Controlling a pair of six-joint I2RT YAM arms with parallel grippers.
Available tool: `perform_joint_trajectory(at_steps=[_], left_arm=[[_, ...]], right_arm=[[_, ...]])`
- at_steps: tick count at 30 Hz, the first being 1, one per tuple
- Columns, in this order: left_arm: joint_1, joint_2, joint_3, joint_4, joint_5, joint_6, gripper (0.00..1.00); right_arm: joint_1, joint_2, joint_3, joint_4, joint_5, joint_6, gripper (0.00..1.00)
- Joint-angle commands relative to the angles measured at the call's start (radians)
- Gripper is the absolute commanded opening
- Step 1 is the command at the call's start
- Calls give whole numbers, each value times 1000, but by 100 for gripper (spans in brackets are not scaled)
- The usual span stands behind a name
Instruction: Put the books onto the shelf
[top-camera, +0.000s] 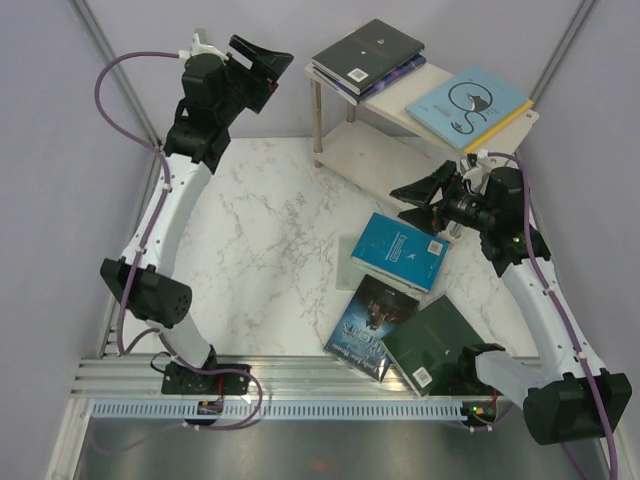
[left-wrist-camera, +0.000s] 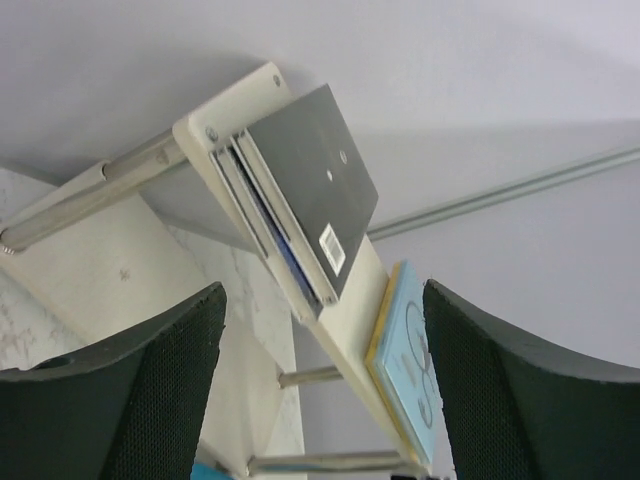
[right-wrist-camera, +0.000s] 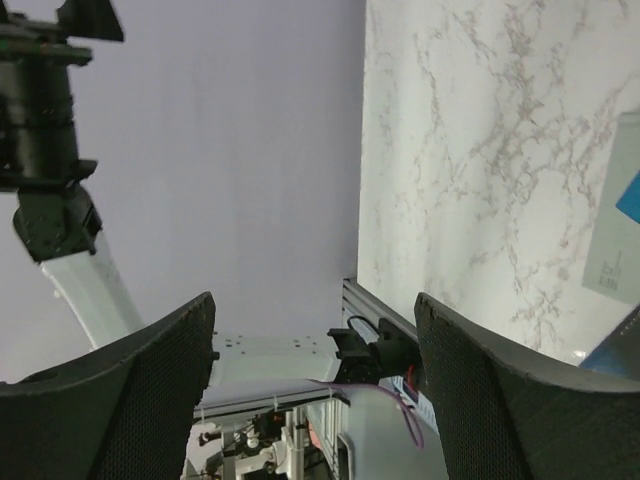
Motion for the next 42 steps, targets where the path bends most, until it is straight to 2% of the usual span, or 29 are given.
perform_joint_trajectory(at_steps=[1, 4, 5, 8, 10, 13, 16, 19, 23, 31, 38, 42], left_arm=[[-4, -123, -147, -45, 28, 67, 83], [-6, -199, -262, -69, 97, 78, 84], [-6, -213, -342, -74, 155, 81, 84], [-24, -278, -501, -99, 234, 92, 84], [-58, -331, -584, -105, 265, 112, 84], [-106, -373, -788, -125, 360, 115, 84], [-179, -364, -914, -126, 466, 158, 85], [-270, -338, -994, -128, 509, 245, 85], [-359, -311, -1078, -113, 500, 317, 84], [-389, -246, -1244, 172, 555, 334, 86], [-425, -91, -1218, 317, 543, 324, 85], [-428, -6, -1189, 348, 546, 324, 85]], right_arm=[[-5, -44, -64, -172, 12, -32, 84], [-5, -41, -91, -309, 33, -100, 83], [-5, -37, -89, -413, 62, -137, 82], [-3, -35, -97, -516, 98, -229, 83], [6, -51, -111, -552, 151, -262, 83], [29, -28, -109, -653, 237, -334, 85], [43, 5, -103, -719, 289, -378, 86], [47, 8, -101, -722, 341, -374, 86], [50, -12, -120, -715, 343, -322, 86], [52, -161, -166, -722, 360, -242, 85], [52, -308, -175, -782, 371, -185, 85], [52, -351, -169, -830, 385, -182, 85]])
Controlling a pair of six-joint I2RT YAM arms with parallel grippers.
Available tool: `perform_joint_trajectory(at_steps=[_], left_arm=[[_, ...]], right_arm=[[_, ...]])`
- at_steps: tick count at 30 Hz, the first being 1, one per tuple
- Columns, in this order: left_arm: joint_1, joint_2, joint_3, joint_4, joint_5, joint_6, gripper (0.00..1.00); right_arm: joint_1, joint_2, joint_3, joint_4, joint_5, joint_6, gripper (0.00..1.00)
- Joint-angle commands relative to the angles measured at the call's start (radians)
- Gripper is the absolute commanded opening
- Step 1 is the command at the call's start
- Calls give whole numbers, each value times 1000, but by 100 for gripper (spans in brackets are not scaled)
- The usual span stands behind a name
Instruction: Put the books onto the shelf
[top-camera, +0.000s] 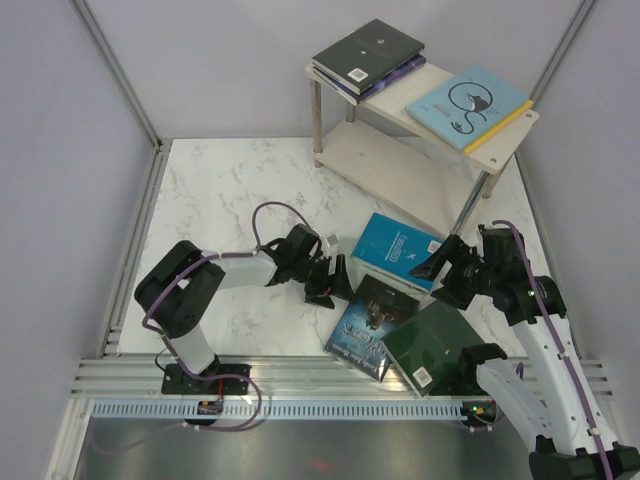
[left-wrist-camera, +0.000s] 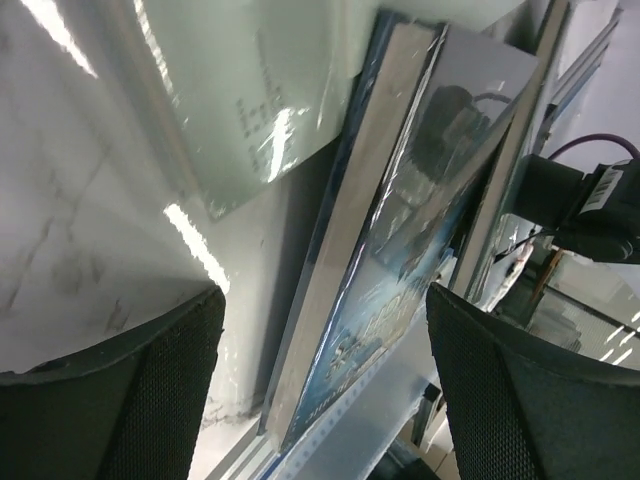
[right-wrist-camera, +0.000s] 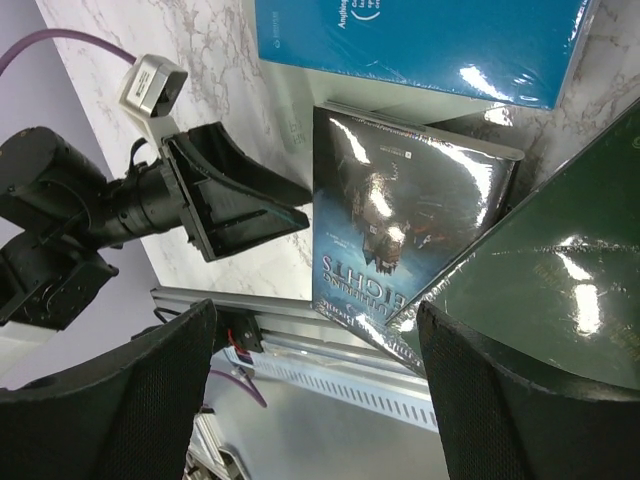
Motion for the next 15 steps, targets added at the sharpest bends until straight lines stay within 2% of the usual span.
perform_joint_trajectory(at_steps=[1, 11, 14, 15], left_arm=[[-11, 76, 44, 108, 10, 40, 85], [-140, 158, 30, 168, 78, 23, 81], [-175, 155, -1, 223, 99, -10, 76], [-180, 153, -8, 235, 105, -16, 69]], right_arm=[[3, -32, -4, -100, 11, 104, 85], [3, -72, -16, -142, 27, 103, 85], [5, -68, -19, -140, 28, 97, 85], [3, -67, -25, -139, 30, 97, 86]])
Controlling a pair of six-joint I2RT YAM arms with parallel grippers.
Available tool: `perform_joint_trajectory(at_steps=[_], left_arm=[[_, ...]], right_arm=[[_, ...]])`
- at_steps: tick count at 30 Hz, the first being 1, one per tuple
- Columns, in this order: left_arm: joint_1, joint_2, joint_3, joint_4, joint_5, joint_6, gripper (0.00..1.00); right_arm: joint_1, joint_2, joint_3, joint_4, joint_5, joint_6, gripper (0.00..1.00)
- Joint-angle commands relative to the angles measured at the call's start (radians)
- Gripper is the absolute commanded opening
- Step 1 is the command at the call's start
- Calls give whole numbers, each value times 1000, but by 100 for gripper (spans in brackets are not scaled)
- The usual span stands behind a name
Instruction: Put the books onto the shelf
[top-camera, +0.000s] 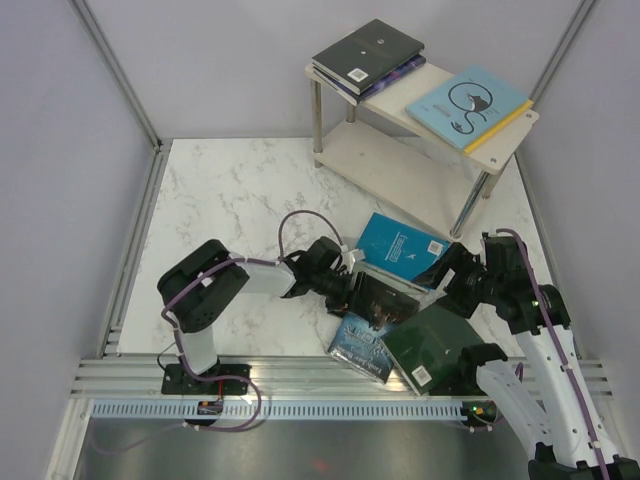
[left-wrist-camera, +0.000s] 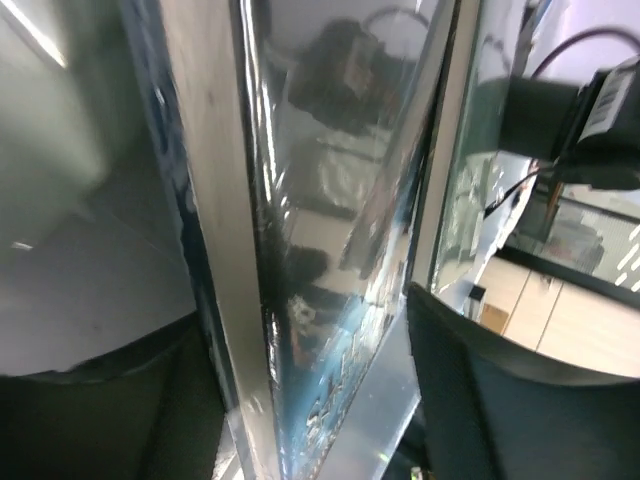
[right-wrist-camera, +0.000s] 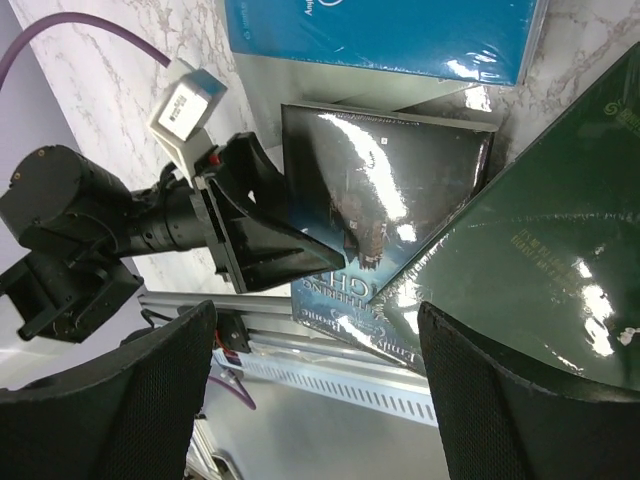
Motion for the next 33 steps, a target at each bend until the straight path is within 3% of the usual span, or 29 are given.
perform_joint_trajectory(at_steps=[1, 2, 3, 9, 15, 23, 29, 33], left_arm=[[-41, 31, -43, 39, 8, -18, 66], [-42, 30, -45, 48, 12, -34, 61], [-42, 24, -43, 51, 18, -37, 48], [-35, -22, -19, 20, 34, -52, 3], [42, -157, -6, -131, 12, -35, 2], [306, -413, 85, -329, 98, -32, 2], [418, -486, 217, -349, 230, -120, 2], [432, -499, 277, -348, 258, -178, 2]], right_arm=[[3, -2, -16, -66, -3, 98, 85], [3, 1, -19, -66, -3, 95, 86], [2, 3, -19, -64, -3, 96, 86], [3, 16, -8, -54, -1, 87, 86], [2, 59, 84, -31, -4, 55, 88], [2, 142, 181, 74, -78, 14, 91], [3, 165, 116, 244, -202, 56, 93], [3, 165, 70, 478, -306, 145, 96]])
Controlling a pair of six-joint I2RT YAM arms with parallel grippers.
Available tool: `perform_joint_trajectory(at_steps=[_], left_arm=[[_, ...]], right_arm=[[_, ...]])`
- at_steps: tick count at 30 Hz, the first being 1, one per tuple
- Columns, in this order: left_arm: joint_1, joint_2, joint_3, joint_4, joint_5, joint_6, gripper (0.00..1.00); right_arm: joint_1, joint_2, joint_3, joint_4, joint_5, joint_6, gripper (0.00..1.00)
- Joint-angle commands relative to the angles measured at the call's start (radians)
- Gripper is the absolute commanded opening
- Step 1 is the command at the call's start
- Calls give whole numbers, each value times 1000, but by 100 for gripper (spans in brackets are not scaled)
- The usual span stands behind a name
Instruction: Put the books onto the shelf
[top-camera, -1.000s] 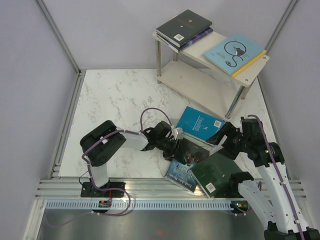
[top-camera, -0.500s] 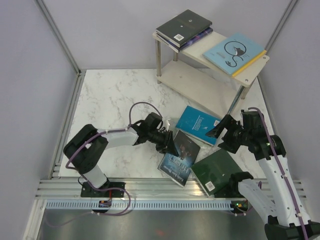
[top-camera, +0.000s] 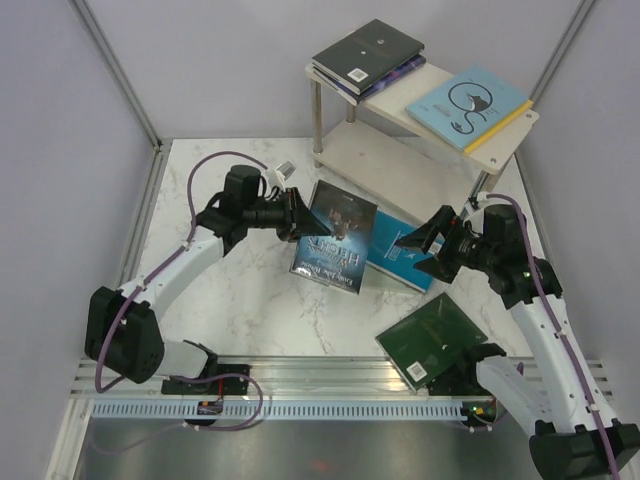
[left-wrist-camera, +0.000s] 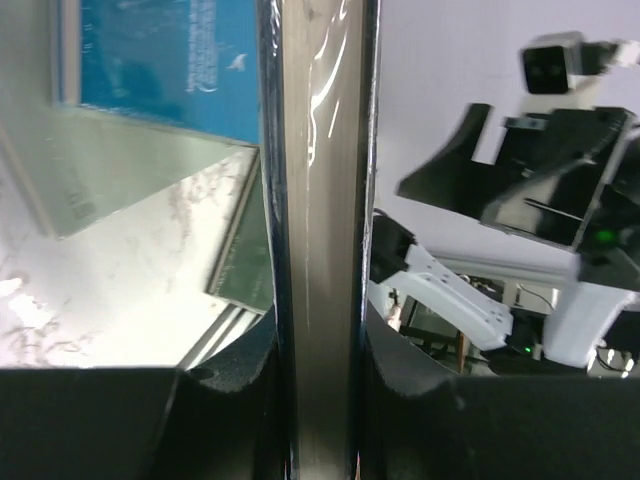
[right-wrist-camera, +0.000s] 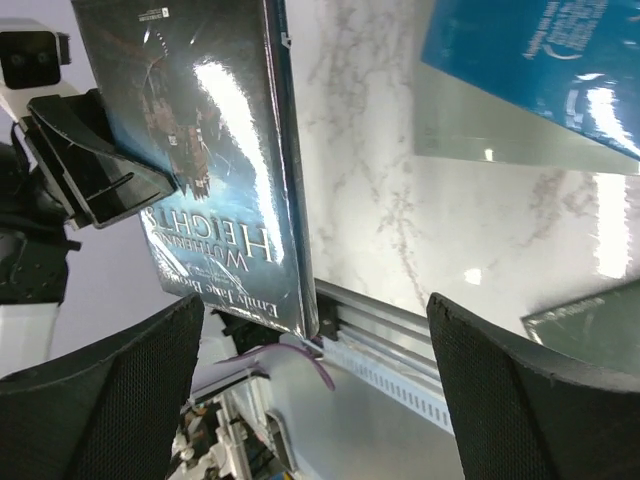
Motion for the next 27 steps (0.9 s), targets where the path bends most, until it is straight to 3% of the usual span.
perform_joint_trajectory(at_steps=[1, 6, 16, 19, 23, 27], left_arm=[[0, -57, 91, 34, 155, -119, 2], [3, -79, 94, 198, 169, -288, 2], [3, -99, 65, 414, 175, -494, 2], [1, -109, 47, 427, 174, -510, 2], [-3, -134, -7, 473, 154, -543, 2], [-17, -137, -35, 540, 141, -596, 2]], right_arm=[[6, 4, -31, 249, -149, 140, 96], [43, 44, -34, 405, -184, 189, 98], [163, 105, -45, 530, -154, 231, 98], [174, 110, -67, 606, -160, 278, 89], [183, 125, -90, 754, -189, 363, 63], [221, 154, -87, 924, -197, 432, 52]])
